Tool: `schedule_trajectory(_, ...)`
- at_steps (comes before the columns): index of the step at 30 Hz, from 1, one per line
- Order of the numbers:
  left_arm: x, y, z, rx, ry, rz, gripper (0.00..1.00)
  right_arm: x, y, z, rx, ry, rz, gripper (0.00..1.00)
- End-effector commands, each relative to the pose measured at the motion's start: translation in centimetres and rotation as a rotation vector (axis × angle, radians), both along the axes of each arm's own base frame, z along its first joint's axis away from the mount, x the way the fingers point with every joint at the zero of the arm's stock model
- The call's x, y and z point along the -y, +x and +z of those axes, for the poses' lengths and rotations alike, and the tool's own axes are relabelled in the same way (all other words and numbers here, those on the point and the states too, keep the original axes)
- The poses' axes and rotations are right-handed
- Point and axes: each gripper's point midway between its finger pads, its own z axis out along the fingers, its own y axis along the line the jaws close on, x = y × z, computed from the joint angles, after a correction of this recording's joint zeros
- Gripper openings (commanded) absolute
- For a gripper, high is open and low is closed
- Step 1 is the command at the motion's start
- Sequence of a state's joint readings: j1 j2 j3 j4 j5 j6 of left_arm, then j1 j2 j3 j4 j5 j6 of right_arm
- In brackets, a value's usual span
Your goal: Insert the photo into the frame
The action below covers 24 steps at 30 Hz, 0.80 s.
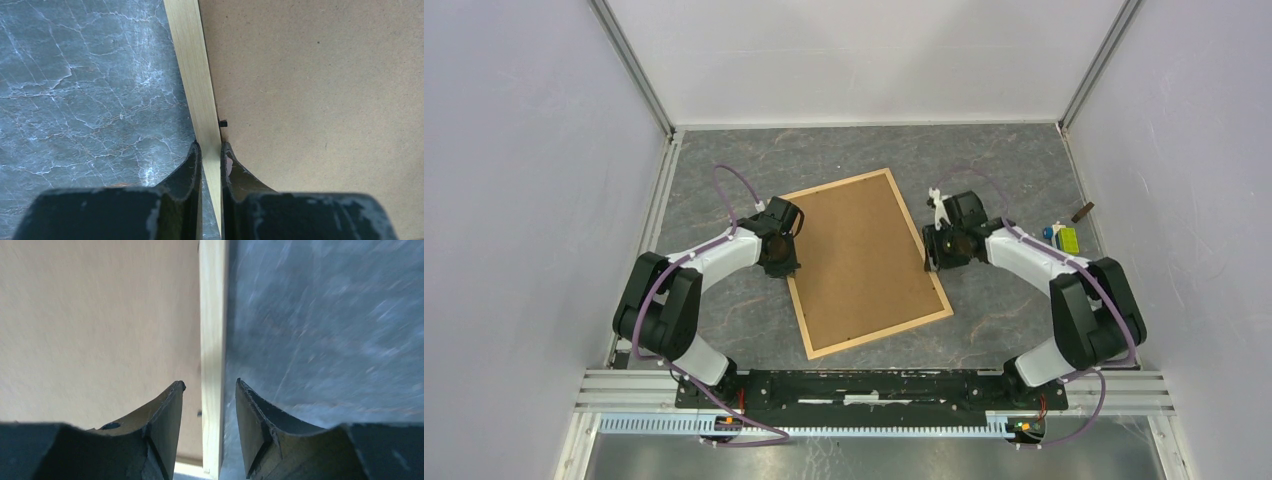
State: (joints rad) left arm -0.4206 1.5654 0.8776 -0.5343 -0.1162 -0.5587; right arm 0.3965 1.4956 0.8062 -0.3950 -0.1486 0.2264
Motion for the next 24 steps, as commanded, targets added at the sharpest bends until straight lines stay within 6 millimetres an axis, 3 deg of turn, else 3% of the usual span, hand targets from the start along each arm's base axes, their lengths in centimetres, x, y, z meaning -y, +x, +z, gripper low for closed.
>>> schedule_trajectory(1, -0.2, -1.2, -1.3, -0.041, 0.009, -0.04, 0.02, -0.4, 5.3, 3.2, 0.09, 0.015, -0.005, 0.47)
schedule_trajectory(6, -0.2, -1.2, -1.2, -0.039, 0.007, -0.047, 0.02, -1.4, 8.1, 3.8, 0.105, 0.037, -0.011, 0.39)
schedule_trajectory(11, -0.1, -1.2, -1.3, -0.042, 0.003, -0.051, 0.02, -1.9, 9.6, 3.1, 0.086, 0.03, 0.001, 0.34)
schedule_trajectory(24, 0.2, -1.2, -1.6, -0.053, -0.009, -0.056, 0.02, -2.1, 10.6, 1.0, 0.048, 0.007, -0.002, 0.31)
